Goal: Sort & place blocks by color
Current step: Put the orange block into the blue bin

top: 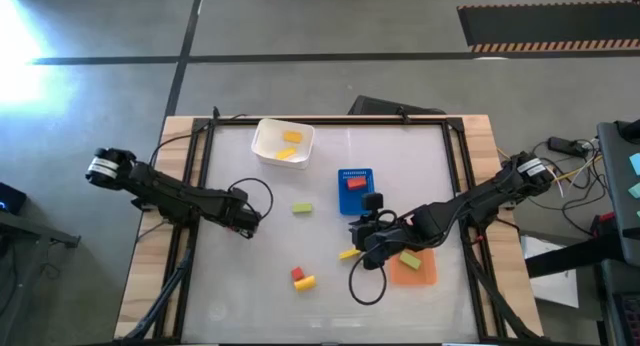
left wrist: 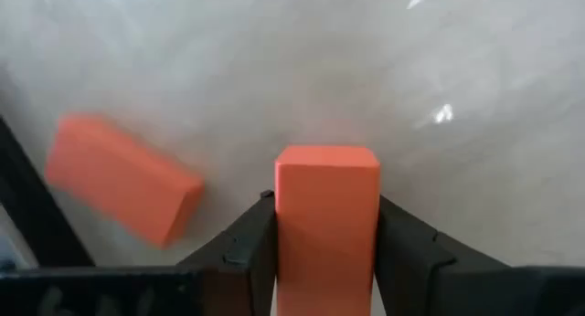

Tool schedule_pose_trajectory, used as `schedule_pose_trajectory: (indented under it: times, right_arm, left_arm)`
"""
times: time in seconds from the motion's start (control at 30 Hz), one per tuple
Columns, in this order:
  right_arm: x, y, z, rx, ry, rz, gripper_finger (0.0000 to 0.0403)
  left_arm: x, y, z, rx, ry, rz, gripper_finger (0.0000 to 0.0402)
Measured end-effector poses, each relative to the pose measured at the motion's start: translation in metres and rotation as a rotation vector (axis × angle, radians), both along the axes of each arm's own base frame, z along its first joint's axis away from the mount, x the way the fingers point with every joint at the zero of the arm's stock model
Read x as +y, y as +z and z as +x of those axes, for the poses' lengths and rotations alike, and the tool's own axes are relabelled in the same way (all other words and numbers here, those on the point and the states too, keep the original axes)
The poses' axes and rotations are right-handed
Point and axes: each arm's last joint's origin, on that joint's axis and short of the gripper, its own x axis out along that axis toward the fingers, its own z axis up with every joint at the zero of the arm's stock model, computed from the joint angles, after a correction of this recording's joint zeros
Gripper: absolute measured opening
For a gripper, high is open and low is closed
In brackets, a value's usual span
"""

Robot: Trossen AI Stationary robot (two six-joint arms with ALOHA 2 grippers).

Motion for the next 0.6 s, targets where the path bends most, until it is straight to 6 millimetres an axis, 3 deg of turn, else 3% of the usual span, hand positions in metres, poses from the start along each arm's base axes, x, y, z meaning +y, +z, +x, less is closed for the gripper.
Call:
schedule_pose_trajectory:
  times: [0.17, 0.4, 0.6]
  right_arm:
    - [0.001, -0.013, 0.002, -0.062, 0.019, 0.012, 0.0057]
    - [0.003, -0.038, 0.007, -0.317, 0.106, 0.022, 0.0057]
    - [0.002, -0.046, 0.003, -0.543, 0.128, 0.076, 0.0063]
  left_arm:
    - [-0.001, 0.021, 0.021, -0.165, -0.133, 0.118, 0.0119]
    - [-0.011, 0.061, 0.070, -0.653, -0.560, 0.342, 0.0119]
    - [-0.025, 0.093, 0.088, -0.947, -0.850, 0.570, 0.0119]
